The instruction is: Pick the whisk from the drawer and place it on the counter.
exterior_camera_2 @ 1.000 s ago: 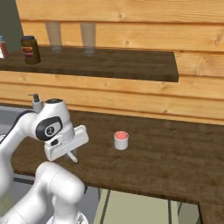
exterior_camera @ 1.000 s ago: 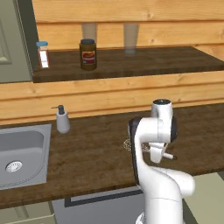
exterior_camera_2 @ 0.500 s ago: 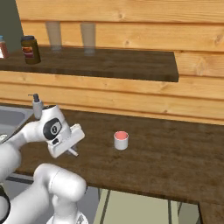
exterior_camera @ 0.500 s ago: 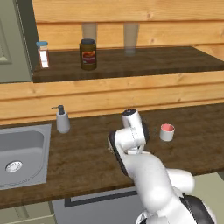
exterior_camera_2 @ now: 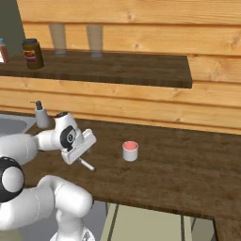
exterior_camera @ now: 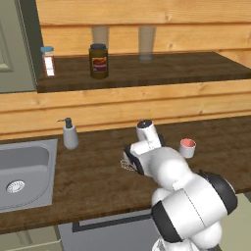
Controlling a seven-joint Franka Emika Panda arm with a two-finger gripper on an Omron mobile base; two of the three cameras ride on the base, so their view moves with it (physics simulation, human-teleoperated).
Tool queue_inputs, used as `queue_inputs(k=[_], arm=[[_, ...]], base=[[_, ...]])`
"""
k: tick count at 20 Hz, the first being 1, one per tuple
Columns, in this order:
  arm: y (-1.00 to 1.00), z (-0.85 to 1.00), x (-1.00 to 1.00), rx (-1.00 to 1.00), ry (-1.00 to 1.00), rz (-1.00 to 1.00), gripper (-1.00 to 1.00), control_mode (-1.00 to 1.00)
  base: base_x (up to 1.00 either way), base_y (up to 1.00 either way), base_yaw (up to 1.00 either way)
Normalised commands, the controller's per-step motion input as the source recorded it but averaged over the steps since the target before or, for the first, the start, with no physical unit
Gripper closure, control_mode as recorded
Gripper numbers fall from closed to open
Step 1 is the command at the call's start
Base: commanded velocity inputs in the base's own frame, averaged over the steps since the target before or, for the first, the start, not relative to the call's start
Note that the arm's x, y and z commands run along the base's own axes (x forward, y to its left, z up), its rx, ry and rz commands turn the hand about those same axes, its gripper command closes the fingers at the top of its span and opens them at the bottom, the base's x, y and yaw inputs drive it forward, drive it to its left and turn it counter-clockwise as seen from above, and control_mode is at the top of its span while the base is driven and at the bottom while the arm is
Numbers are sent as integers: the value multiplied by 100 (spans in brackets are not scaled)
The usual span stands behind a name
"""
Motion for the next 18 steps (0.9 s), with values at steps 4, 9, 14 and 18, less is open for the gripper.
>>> queue_inputs(k=[4, 9, 14, 18], arm=[[-1, 100, -65, 8, -37, 0, -100, -100], [-8, 100, -100, 14, -57, 0, -100, -100], [-14, 100, -100, 12, -63, 0, -100, -100], [3, 100, -100, 4, -54, -1, -100, -100]], base=[[0, 0, 0], [0, 0, 0], [0, 0, 0], [0, 0, 0]])
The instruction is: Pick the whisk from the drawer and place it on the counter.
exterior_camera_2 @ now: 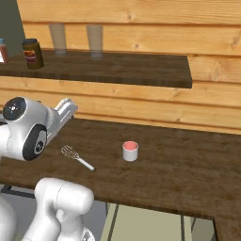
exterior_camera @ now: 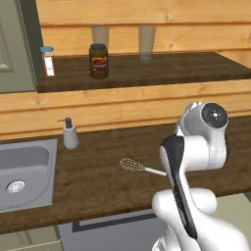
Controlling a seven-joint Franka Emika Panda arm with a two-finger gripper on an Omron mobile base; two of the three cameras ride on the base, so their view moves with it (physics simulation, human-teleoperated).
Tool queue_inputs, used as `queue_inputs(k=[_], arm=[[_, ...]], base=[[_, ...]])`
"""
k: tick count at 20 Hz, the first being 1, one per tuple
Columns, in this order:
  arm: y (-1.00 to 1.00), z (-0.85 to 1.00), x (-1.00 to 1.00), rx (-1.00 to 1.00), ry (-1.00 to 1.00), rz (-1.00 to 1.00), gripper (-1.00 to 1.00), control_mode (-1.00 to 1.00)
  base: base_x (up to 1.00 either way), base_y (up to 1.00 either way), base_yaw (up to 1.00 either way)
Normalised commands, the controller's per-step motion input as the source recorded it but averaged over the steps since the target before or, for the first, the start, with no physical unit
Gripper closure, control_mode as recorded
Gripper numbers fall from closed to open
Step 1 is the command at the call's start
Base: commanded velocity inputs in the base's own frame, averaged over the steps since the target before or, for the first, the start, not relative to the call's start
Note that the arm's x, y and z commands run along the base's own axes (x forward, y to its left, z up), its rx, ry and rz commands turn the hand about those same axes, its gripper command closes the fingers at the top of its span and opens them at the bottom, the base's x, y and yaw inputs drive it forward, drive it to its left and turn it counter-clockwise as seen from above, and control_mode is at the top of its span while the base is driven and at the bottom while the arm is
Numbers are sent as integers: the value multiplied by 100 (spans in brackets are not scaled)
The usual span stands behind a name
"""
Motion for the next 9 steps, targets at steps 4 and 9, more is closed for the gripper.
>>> queue_inputs(k=[4, 9], arm=[[81, 100, -79, -10, -37, -4, -100, -100], [39, 40, -10, -14, -3, 0, -100, -100]], base=[[0, 0, 0], [0, 0, 0]])
